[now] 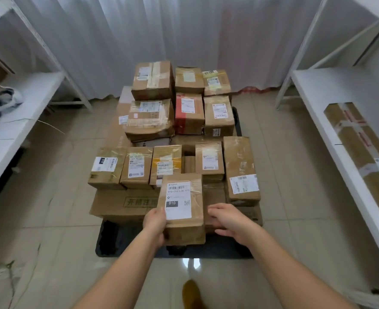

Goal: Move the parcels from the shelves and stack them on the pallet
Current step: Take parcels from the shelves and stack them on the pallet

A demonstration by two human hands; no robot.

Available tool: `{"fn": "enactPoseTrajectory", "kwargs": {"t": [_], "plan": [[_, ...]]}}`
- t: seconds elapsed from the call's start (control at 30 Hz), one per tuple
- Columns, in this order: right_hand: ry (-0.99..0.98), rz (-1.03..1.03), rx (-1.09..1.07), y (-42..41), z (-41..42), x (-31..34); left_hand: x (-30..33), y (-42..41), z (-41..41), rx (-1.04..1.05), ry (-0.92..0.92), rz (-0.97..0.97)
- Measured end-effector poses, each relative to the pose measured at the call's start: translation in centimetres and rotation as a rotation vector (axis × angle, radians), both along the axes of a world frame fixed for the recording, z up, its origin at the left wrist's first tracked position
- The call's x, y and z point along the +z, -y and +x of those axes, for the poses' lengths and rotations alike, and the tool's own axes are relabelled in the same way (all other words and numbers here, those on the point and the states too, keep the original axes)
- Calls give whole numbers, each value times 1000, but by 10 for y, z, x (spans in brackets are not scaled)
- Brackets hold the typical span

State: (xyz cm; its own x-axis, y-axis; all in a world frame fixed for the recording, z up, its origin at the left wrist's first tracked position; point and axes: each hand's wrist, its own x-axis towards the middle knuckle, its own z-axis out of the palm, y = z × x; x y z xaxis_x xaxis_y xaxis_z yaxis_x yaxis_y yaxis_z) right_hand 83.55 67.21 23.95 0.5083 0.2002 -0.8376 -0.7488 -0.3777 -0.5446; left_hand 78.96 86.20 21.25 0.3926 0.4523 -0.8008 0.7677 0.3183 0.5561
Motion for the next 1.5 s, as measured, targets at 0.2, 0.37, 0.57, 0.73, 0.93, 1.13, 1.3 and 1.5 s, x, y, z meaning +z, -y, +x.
{"fn": "enactPoseTrajectory", "kwargs": {"t": [0.2,0.37,0.57,0.73,0.93,1.13,1.3,1.5], "plan": [[89,-240,-123,46,41,-56,-56,26,31,-38,-46,-54],[220,-394,-4,71,86,-116,-105,44,68,-37,-43,-56],[226,-435,188,80,118,-175,-155,62,98,-94,-46,-86],[181,-472,283,80,116,-196,-182,69,103,-24,-59,-138],[199,-473,393,84,122,-199,-186,81,108,-48,-103,-80],[184,-416,379,93,128,-199,-188,84,115,-57,-150,-34],[153,-381,365,93,128,-196,-180,80,117,-134,-199,-54],[83,-332,118,92,135,-174,-162,69,122,-159,-310,90]]}}
